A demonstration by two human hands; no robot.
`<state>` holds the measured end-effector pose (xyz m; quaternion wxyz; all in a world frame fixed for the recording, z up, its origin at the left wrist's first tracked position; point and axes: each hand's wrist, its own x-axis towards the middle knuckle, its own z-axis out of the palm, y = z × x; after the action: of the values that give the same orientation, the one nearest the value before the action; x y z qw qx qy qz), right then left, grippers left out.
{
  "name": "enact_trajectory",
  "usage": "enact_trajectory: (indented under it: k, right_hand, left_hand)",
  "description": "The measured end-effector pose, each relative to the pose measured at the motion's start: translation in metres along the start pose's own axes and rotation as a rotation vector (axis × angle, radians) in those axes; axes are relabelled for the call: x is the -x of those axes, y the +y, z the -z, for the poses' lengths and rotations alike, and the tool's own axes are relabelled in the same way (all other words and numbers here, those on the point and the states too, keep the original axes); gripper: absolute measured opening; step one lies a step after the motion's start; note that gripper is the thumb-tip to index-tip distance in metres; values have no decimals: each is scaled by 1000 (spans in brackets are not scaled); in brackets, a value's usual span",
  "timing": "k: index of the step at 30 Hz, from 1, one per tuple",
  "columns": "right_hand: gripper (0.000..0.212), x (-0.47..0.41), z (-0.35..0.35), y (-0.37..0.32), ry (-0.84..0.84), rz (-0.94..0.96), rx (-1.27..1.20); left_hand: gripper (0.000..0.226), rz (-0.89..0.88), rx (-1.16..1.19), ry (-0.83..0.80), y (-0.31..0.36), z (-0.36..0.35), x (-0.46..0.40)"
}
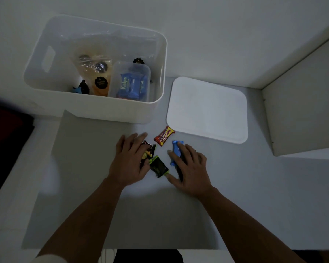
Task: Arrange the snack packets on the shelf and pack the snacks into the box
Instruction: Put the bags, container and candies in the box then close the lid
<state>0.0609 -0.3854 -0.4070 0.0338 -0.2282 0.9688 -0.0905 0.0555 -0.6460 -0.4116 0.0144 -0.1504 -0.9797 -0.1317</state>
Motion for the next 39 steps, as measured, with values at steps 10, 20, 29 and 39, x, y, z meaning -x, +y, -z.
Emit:
enact_trajectory:
  k: [10,20,29,39]
  right_hand:
    - [23,-24,7,20,37,-92,-158]
    - [16,-13,41,13,125,-563,-447]
    - [52,28,53,11,-65,-667,-450]
    - [38,22,36,0,-147,-539,-308]
  left_hand:
    - [27,96,0,116,11,-6,-13]
    - [29,113,166,36,21,19,-17]
    - [71,139,-111,-41,20,15,44]
    - [33,157,-117,9,16,10,45]
